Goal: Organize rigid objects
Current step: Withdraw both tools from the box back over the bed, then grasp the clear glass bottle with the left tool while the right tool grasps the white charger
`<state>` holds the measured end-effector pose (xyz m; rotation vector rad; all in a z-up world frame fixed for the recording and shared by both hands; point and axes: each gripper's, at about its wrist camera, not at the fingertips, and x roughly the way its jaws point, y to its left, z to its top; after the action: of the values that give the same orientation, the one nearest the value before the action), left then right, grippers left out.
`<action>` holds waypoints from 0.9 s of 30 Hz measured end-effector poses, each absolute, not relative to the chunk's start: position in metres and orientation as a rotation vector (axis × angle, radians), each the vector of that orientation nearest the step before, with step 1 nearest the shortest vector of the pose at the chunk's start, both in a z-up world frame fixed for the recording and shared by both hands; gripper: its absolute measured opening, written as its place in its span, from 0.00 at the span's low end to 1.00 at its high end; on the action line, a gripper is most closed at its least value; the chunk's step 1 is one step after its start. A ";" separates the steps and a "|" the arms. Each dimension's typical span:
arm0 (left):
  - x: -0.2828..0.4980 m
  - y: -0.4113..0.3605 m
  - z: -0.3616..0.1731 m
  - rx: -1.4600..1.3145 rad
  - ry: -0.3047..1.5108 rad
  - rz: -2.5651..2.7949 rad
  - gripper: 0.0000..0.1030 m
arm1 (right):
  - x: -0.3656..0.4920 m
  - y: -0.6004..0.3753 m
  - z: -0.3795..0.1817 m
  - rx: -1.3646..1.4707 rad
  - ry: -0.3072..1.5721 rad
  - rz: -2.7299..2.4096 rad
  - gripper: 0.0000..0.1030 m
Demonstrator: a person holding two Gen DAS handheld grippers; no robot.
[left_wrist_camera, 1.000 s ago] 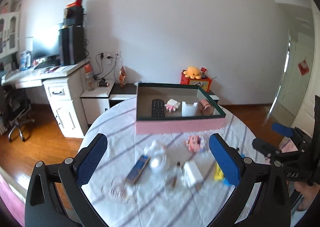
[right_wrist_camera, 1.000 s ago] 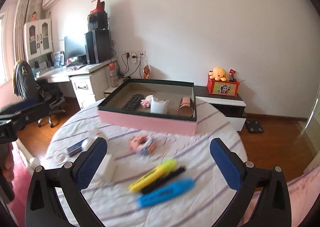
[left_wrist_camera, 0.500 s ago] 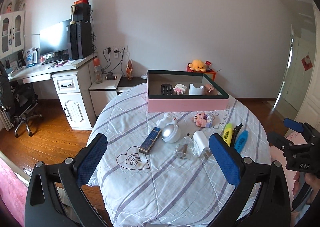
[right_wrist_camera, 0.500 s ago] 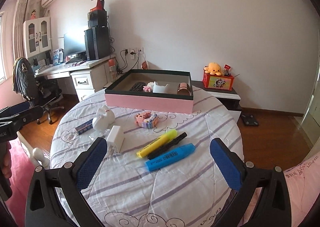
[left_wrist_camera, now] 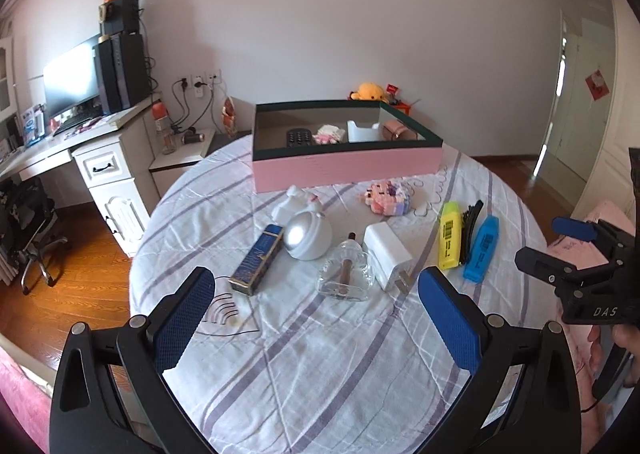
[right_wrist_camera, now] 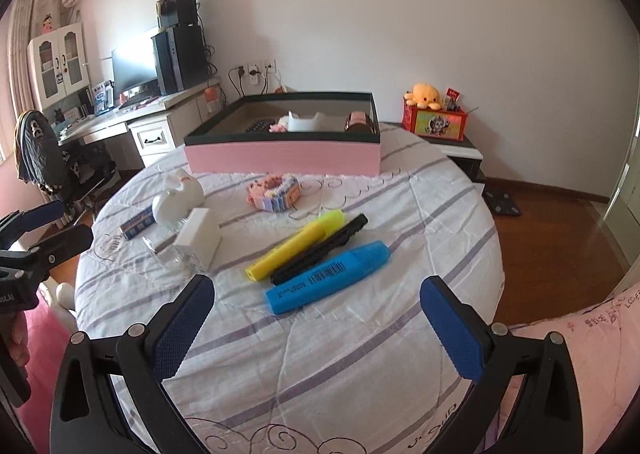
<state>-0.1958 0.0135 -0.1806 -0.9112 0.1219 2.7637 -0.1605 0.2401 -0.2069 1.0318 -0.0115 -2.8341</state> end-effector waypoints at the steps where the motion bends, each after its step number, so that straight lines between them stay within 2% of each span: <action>1: -0.200 0.017 -0.186 -0.930 0.133 2.757 1.00 | -0.162 0.242 -0.209 1.043 -0.015 -2.830 1.00; 7: -0.228 0.029 -0.213 -1.017 0.130 2.710 0.99 | -0.178 0.252 -0.226 1.099 -0.053 -2.810 1.00; 14: -0.253 0.035 -0.238 -1.115 0.097 2.645 0.75 | -0.193 0.259 -0.239 1.149 -0.072 -2.787 1.00; 19: -0.265 0.040 -0.245 -1.144 0.113 2.627 0.74 | -0.201 0.260 -0.243 1.161 -0.078 -2.776 1.00; 20: -0.265 0.041 -0.246 -1.143 0.117 2.625 0.70 | -0.202 0.260 -0.243 1.161 -0.080 -2.774 1.00; 21: -0.266 0.042 -0.247 -1.144 0.121 2.618 0.61 | -0.202 0.260 -0.244 1.162 -0.080 -2.773 1.00; 23: -0.268 0.043 -0.247 -1.136 0.130 2.617 0.49 | -0.203 0.258 -0.244 1.166 -0.074 -2.769 1.00; 27: -0.264 0.040 -0.244 -1.129 0.115 2.614 0.49 | -0.203 0.255 -0.243 1.163 -0.071 -2.772 1.00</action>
<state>-0.2638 0.0400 -0.2443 -1.1294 0.1147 2.6142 -0.2031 0.2552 -0.2428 1.1633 -0.0710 -2.7718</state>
